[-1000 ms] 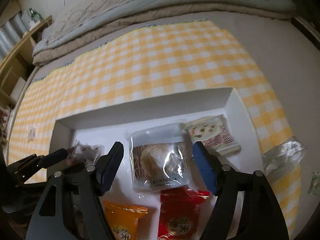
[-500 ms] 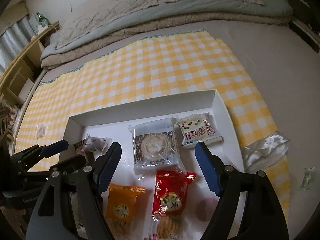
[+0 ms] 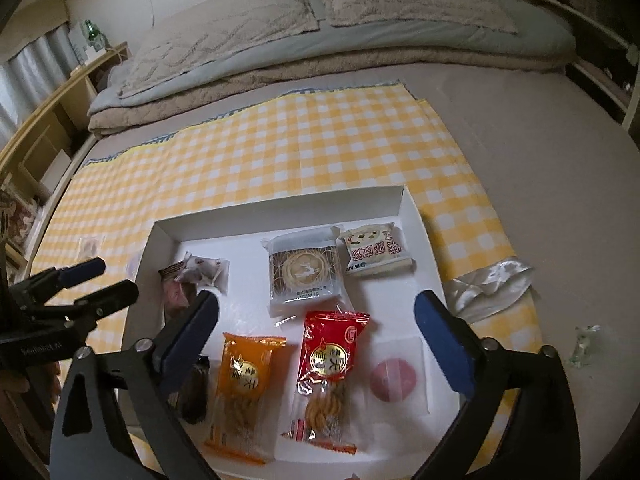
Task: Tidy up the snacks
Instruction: 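Withdraw both tools from the tray toward the remaining snacks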
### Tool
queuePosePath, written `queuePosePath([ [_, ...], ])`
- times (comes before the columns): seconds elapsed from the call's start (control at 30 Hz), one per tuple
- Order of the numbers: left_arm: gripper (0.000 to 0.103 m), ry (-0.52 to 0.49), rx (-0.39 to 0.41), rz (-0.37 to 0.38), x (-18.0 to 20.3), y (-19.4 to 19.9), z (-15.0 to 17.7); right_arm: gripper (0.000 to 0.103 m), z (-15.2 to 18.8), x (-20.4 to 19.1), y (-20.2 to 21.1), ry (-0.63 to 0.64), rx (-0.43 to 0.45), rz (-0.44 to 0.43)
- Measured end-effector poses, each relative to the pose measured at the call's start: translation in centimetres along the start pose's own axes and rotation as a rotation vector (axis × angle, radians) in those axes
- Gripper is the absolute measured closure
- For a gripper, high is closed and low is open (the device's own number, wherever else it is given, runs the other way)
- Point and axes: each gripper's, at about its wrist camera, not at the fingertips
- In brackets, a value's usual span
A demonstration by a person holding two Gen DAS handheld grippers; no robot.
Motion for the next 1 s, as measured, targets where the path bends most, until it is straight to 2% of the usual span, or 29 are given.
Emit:
queuePosePath([
  [0.2,0.0,0.038,0.077,0.013,-0.9,4.0,0.4,0.0,0.0,-0.5,2.9,-0.01,0.064,0.013],
  [0.53,0.0,0.037,0.22,-0.023,-2.2,12.0,2.3,0.0,-0.6,-2.4,8.5,0.013,0.2,0.024],
  [0.7,0.0,0.05,0.281,-0.037,-3.5,15.9,3.7,0.0,-0.9,-4.1,11.1,0.026,0.27,-0.011],
  [1.0,0.0,0.063,0.345,-0.13,-7.5,22.6,7.6,0.0,-1.1,-9.7,13.2,0.088,0.329,-0.103],
])
Point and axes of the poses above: each gripper's, at about its wrist camera, not at the fingertips, and y roughly against the way its jaws point, x to its right, z to its underside, and after that the axes turned 5 degrees about z, right-handed
